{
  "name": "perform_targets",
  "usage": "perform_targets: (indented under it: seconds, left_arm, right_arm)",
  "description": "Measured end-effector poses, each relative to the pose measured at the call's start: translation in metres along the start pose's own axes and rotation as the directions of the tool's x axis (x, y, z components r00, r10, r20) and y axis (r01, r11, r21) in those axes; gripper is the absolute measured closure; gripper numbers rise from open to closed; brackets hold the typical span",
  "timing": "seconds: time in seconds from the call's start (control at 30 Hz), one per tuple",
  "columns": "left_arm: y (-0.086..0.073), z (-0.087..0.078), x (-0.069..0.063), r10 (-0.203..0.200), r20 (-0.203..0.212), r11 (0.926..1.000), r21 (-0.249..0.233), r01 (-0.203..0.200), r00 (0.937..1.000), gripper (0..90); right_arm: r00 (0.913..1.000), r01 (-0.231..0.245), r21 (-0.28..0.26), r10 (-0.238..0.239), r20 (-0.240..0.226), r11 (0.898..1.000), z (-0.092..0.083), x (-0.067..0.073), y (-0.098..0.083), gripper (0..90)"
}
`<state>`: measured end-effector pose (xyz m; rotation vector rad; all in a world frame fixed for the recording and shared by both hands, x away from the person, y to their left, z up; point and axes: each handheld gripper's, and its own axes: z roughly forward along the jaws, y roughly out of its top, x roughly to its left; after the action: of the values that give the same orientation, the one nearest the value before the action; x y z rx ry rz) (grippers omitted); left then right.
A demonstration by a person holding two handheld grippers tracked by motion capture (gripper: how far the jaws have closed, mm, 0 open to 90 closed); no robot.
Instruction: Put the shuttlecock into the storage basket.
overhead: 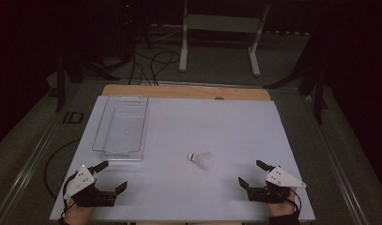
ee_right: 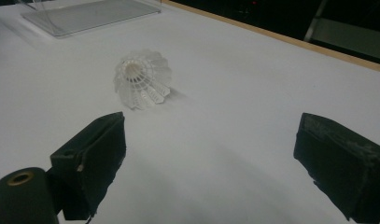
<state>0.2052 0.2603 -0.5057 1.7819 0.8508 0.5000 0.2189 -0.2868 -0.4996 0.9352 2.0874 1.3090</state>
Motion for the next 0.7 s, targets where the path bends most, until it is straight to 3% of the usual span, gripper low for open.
perform_targets:
  seconds: [0.33, 0.7]
  left_arm:
    - [0.001, -0.001, 0.001, -0.024, 0.013, 0.9997, -0.004, 0.024, 0.9996, 0.3]
    - [0.011, -0.001, 0.001, -0.02, 0.024, 0.9988, 0.044, 0.019, 0.9995, 0.3]
  right_arm:
    - [1.0, 0.0, -0.001, 0.0, 0.001, 1.0, 0.0, 0.0, 0.0, 9.2]
    - [1.0, -0.007, 0.004, 0.007, -0.006, 1.0, 0.001, 0.0, 0.0, 9.2]
